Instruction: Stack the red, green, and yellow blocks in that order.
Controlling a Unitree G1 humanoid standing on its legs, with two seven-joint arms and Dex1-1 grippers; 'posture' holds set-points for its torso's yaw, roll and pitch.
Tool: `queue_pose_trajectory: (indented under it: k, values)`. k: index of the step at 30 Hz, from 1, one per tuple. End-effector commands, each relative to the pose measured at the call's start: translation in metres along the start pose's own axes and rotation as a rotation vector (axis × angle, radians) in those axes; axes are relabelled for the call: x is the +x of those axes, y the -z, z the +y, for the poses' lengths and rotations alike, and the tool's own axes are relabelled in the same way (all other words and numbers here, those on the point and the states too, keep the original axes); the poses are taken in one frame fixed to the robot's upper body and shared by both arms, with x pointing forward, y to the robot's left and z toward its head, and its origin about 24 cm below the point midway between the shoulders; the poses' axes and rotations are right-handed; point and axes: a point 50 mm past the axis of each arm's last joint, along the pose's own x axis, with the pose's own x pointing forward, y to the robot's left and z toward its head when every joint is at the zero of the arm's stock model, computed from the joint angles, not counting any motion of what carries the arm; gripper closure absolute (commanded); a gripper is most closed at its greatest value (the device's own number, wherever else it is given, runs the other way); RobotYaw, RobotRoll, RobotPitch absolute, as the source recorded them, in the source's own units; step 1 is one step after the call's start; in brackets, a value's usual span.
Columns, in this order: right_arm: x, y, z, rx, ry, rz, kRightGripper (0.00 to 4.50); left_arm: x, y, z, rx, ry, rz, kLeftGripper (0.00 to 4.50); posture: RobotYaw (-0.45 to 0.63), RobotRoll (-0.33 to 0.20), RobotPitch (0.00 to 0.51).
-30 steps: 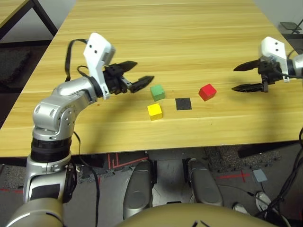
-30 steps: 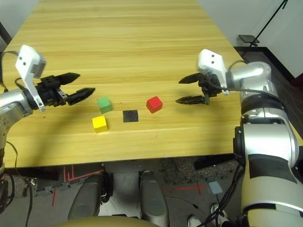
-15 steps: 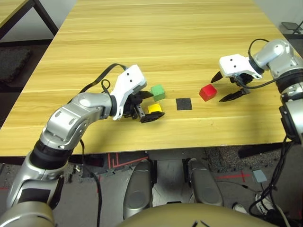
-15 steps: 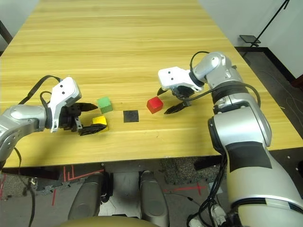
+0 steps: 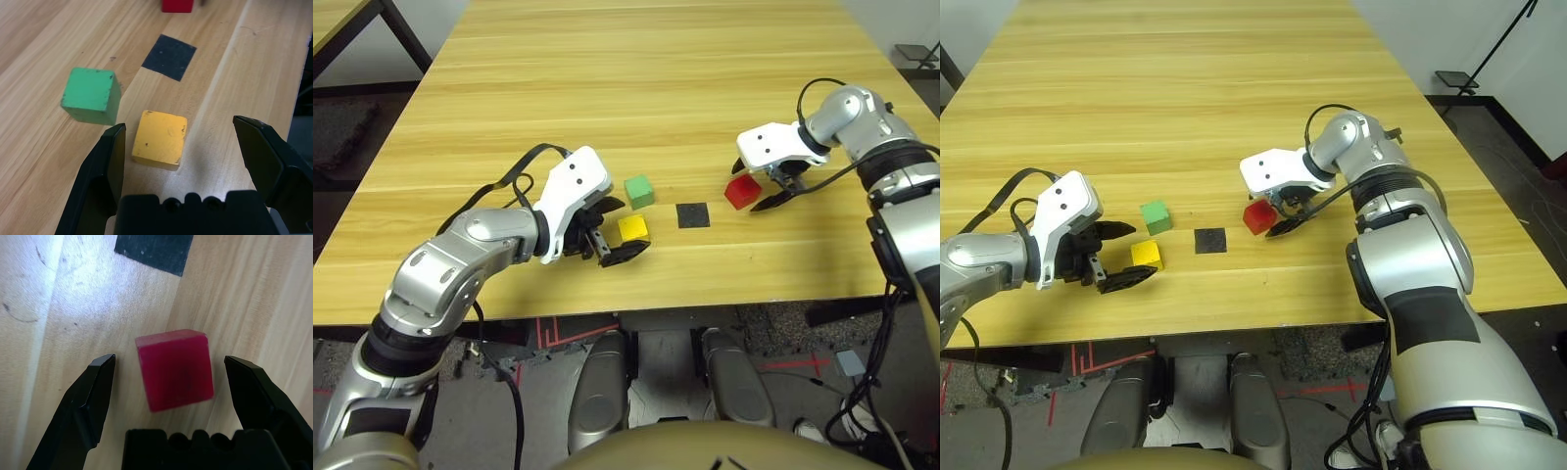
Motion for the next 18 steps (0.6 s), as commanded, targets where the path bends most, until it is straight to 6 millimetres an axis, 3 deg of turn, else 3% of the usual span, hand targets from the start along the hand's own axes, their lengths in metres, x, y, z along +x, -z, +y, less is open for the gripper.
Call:
queue_pose_trajectory:
  k: [1, 7, 14, 18]
  values:
    - [0.002, -0.002, -0.002, -0.027, 0.014, 0.029, 0.53, 0.000, 0.000, -0.005, -0.011, 0.004, -0.010, 0.00, 0.54, -0.187, 0.171]
    - [0.004, -0.004, -0.005, -0.059, 0.046, 0.039, 2.41, 0.003, -0.001, -0.007, -0.020, 0.001, -0.023, 0.00, 0.53, -0.202, 0.175]
    - [-0.012, -0.023, -0.018, -0.009, 0.067, -0.105, 2.43, 0.010, -0.004, -0.007, -0.016, 0.003, -0.047, 0.00, 0.51, -0.220, 0.167]
    - [-0.013, -0.035, -0.022, 0.044, -0.016, -0.153, 2.43, 0.014, -0.008, -0.003, 0.001, -0.001, -0.060, 0.00, 0.49, -0.236, 0.155]
